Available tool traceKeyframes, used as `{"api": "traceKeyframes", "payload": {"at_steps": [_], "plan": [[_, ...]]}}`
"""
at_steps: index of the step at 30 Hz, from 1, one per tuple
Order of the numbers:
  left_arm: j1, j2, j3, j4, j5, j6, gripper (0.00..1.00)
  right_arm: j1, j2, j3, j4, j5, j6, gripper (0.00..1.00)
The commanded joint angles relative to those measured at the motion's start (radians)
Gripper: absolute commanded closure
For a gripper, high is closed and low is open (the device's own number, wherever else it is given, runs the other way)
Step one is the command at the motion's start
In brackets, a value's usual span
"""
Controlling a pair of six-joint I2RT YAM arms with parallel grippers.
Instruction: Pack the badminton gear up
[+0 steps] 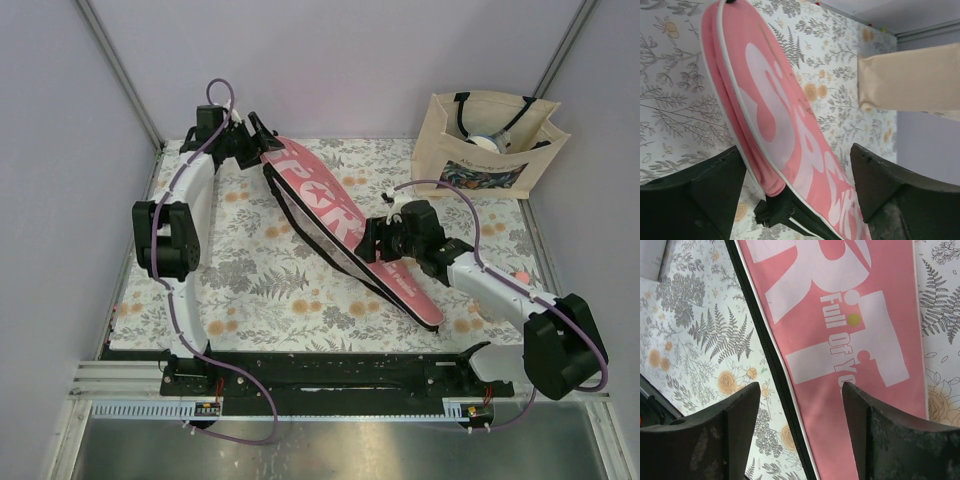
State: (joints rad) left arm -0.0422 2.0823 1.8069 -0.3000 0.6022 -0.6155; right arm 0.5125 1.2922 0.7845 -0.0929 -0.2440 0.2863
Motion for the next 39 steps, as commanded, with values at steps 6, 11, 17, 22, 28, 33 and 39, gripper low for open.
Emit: {"api": "traceKeyframes", "payload": {"at_steps": [6, 11, 17, 22, 28, 33, 39], "plan": [[-0.033, -0.132, 0.100, -0.253, -0.443, 0.215, 0.01, 0.003, -0.056, 0.084, -0.063, 0.090, 0.071, 0.19], [-0.080, -0.284, 0.019, -0.360, -0.558, 0.278, 0.01, 0.003, -0.165, 0.128, -0.214, 0.100, 0.082, 0.01], [-0.231, -0.641, -0.297, -0.277, -0.452, 0.286, 0.01, 0.003, -0.298, 0.139, -0.369, 0.101, 0.095, 0.00], [-0.318, -0.957, -0.570, -0.150, -0.357, 0.252, 0.01, 0.003, -0.424, 0.143, -0.401, 0.085, 0.140, 0.00], [-0.344, -1.220, -0.814, -0.110, -0.292, 0.217, 0.01, 0.003, -0.556, 0.164, -0.456, 0.110, 0.145, 0.01], [-0.343, -1.383, -0.903, -0.175, -0.268, 0.209, 0.01, 0.003, -0.662, 0.128, -0.456, 0.153, 0.169, 0.00], [-0.344, -1.450, -0.929, -0.200, -0.266, 0.195, 0.01, 0.001, -0.695, 0.088, -0.444, 0.126, 0.214, 0.00]]}}
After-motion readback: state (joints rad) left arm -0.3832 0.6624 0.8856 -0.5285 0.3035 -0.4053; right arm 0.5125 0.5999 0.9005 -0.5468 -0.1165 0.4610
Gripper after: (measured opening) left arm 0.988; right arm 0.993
